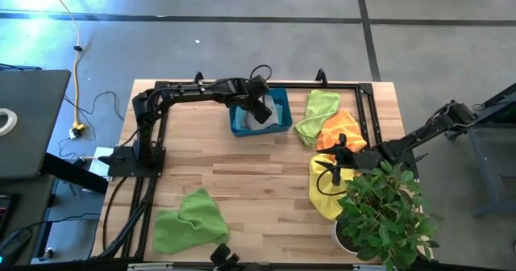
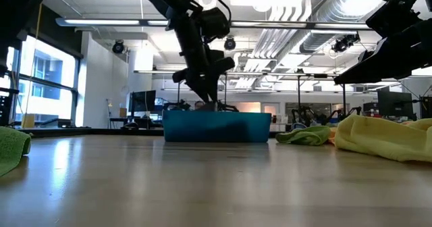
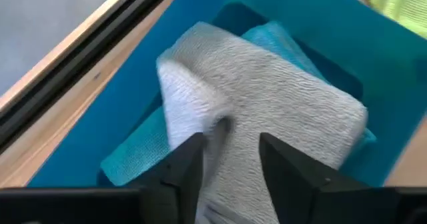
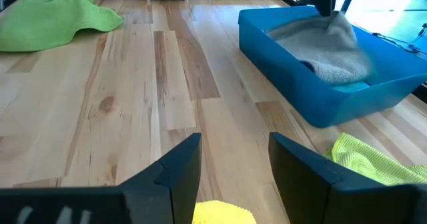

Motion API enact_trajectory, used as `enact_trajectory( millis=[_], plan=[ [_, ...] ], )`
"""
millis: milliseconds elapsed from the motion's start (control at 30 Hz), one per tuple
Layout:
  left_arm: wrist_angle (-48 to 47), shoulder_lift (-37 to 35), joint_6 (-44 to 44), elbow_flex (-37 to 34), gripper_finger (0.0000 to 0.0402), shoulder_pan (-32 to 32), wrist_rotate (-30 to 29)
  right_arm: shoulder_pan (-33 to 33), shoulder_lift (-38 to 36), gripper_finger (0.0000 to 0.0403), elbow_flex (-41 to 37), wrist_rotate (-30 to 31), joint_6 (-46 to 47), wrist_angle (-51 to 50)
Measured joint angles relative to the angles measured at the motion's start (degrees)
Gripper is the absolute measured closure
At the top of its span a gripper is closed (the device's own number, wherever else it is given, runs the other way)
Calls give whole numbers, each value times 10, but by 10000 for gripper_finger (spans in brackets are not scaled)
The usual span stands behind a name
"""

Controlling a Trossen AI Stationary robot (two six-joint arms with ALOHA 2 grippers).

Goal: Fold microfiber towels
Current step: Stack the gray microfiber cloth on the blue microfiber cloth in the blue bin, then fold the bottom left green microfiber cloth

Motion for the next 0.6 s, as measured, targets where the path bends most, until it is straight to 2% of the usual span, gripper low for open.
enact_trajectory(
  millis=[133, 300, 433, 600],
  plan=[
    [30, -22, 57, 0, 236, -17, -17, 0, 0, 236, 0, 0, 0, 0],
    [52, -53, 99, 1, 235, -69, -29, 0, 0, 236, 0, 0, 0, -2],
    [30, -64, 106, 1, 238, -148, -11, 0, 0, 236, 0, 0, 0, -2],
    [8, -52, 56, 1, 238, -266, -4, 0, 0, 236, 0, 0, 0, -2]
  ],
)
